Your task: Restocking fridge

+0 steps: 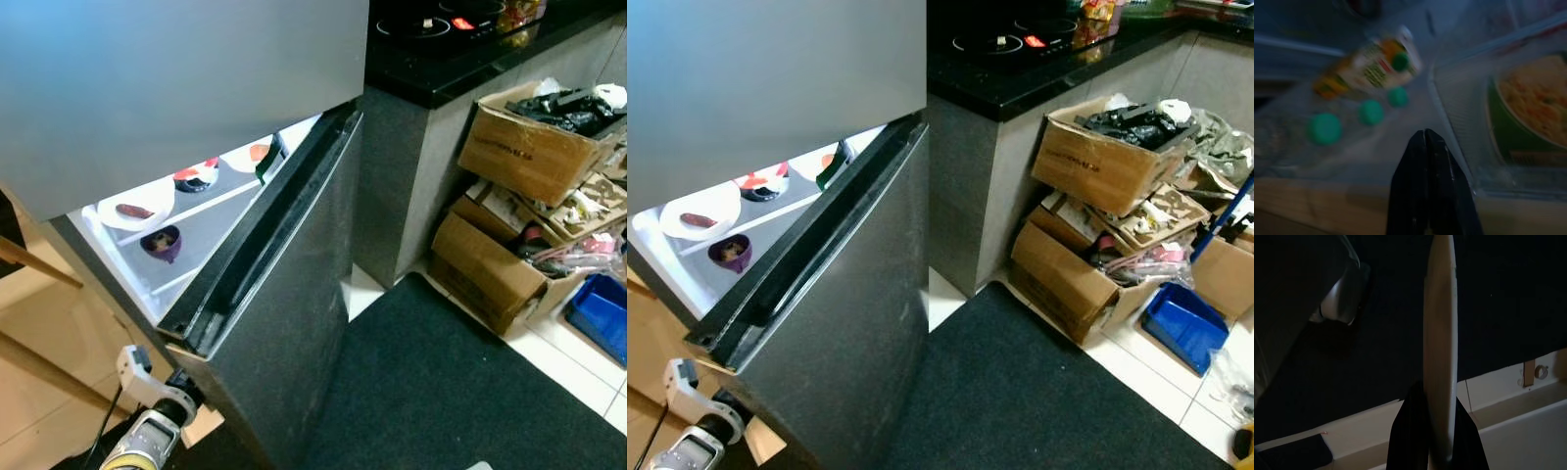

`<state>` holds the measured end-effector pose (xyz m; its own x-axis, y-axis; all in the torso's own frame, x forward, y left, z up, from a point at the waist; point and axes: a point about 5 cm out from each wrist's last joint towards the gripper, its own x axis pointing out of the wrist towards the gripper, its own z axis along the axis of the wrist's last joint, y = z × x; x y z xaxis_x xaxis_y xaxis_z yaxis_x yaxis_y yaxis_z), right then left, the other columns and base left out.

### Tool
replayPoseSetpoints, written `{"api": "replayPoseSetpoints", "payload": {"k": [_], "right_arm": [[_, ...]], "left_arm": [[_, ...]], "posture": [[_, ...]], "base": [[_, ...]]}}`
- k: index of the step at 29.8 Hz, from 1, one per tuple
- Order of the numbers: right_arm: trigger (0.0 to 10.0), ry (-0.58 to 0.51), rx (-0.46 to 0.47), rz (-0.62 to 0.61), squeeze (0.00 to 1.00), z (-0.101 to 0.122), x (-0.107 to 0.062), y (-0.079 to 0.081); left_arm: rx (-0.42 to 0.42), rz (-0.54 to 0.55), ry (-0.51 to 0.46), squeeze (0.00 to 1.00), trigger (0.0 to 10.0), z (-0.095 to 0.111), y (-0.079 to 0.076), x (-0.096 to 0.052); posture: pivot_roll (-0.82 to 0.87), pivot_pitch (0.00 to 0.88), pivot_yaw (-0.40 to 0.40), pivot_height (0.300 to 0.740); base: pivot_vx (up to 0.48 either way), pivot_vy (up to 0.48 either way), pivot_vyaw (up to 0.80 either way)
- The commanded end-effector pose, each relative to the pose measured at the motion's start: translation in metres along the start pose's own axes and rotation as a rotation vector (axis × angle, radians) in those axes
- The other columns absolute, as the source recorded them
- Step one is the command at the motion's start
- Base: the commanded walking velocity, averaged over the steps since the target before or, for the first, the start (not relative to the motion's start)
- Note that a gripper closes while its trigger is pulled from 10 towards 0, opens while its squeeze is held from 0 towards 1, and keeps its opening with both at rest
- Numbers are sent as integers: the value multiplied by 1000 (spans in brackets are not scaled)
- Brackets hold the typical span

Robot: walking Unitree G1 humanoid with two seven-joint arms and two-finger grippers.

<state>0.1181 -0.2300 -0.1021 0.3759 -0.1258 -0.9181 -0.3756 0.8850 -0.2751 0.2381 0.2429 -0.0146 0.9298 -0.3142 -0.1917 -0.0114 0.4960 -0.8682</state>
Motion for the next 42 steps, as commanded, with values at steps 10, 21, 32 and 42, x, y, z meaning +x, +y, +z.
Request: {"api": "replayPoseSetpoints", "payload": {"k": [10,21,32,42], "right_arm": [[10000,1,-4,8,0,0,0,2],[10000,2,-8,10,0,0,0,2],[10000,10,-12,12,0,-1,0,3],[10000,13,-12,13,0,-2,0,3]], "left_arm": [[-90,-334,275,0,10000,-44,-15,-7],[-124,-308,316,0,10000,-55,-8,-19],[35,204,238,0,10000,-58,29,-34],[48,402,217,0,10000,-64,45,-53]], "posture": [[-114,53,40,740],[-112,54,38,740],[-111,57,40,740],[-108,57,40,740]], "base": [[0,0,0],[0,0,0],[0,0,0],[0,0,0]]}}
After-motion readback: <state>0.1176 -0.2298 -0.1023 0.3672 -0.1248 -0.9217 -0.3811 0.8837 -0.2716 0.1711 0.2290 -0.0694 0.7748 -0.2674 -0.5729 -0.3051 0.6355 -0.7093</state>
